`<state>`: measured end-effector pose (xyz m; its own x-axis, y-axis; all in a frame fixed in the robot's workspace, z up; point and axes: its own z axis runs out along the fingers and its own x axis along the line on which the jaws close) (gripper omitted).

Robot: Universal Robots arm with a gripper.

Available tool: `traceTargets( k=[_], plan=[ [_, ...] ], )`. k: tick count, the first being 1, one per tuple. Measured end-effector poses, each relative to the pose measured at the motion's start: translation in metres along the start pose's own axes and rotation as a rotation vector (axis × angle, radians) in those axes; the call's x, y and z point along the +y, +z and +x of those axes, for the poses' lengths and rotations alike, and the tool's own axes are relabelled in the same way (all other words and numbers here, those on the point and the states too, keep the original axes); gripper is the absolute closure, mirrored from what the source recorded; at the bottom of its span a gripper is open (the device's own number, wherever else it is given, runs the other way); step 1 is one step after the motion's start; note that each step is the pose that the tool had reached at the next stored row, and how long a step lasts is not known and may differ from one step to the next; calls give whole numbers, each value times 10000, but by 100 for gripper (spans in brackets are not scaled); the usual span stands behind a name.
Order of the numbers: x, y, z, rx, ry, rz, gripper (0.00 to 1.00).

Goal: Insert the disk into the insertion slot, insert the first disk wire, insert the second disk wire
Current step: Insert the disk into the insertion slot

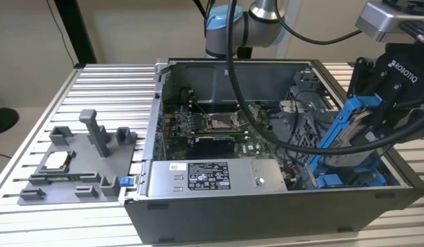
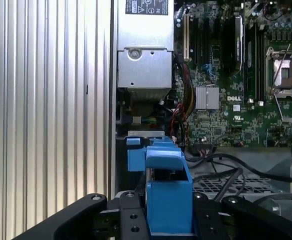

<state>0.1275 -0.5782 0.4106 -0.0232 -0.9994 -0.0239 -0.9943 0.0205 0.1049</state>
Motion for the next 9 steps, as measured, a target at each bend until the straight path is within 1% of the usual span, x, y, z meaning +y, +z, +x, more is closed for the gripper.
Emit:
traceTargets(
  k=[1, 3, 9],
  plan=[
    [-6, -7, 0, 1, 2, -42, 100],
    [-27, -4, -1, 0, 3, -71, 100],
    [-84, 11, -2, -29, -1, -74, 100]
  ],
)
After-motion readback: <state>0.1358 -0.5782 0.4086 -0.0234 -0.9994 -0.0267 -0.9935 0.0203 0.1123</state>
